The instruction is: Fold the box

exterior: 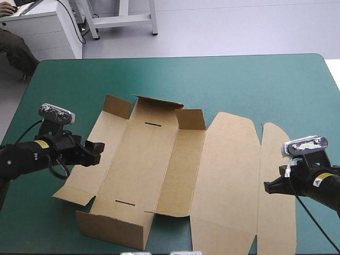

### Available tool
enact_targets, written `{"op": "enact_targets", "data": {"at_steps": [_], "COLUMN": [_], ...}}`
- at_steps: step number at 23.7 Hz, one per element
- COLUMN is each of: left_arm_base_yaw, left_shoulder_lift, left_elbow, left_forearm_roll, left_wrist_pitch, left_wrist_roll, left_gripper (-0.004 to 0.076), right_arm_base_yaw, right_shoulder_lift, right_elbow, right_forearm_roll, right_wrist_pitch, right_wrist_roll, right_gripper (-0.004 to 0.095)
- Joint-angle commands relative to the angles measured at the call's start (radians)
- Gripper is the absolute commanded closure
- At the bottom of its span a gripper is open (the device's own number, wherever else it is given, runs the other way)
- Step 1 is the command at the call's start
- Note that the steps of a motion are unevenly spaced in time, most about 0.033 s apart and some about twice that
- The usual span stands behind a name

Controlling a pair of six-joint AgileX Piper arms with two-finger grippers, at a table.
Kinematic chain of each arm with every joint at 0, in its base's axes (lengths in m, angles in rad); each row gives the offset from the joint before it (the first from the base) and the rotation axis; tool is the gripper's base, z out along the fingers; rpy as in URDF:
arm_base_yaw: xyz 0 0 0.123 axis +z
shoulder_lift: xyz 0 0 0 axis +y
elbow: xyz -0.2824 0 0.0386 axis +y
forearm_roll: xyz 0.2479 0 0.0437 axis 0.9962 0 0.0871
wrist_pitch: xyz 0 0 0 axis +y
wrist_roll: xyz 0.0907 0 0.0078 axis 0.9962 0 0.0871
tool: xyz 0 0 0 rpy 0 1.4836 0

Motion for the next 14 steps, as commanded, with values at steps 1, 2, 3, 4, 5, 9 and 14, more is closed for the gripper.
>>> {"op": "enact_targets", "data": {"at_steps": [1,2,3,4,5,9,14], "left_arm_base_yaw": [-0.001,-0.001,-0.001,-0.001,-0.001,-0.001,0.082], "left_shoulder_lift": [0.070,0.097,0.137,0.150,0.177,0.260,0.411], "left_elbow": [-0.094,-0.113,-0.140,-0.148,-0.165,-0.215,-0.290], "left_forearm_roll": [-0.029,-0.029,-0.029,-0.029,-0.029,-0.026,-0.059], "left_wrist_pitch": [0.030,0.062,0.106,0.124,0.142,0.154,0.194], "left_wrist_roll": [-0.017,-0.017,-0.017,-0.017,-0.017,-0.017,-0.011], "left_gripper": [0.0006,0.0011,0.0015,0.0015,0.0015,0.0014,0.0014], "right_arm_base_yaw": [-0.008,-0.008,-0.008,-0.008,-0.008,-0.008,-0.008], "right_shoulder_lift": [-0.004,-0.004,-0.004,-0.004,-0.004,-0.004,-0.004], "right_elbow": [-0.026,-0.026,-0.026,-0.026,-0.026,-0.026,-0.026], "right_forearm_roll": [0.002,0.002,0.002,0.002,0.002,0.002,0.002], "right_wrist_pitch": [-0.047,-0.049,-0.050,-0.051,-0.051,-0.053,-0.067], "right_wrist_roll": [-0.001,-0.001,-0.001,-0.001,-0.001,-0.001,-0.001], "right_gripper": [0.0928,0.0928,0.0928,0.0928,0.0928,0.0928,0.0928]}}
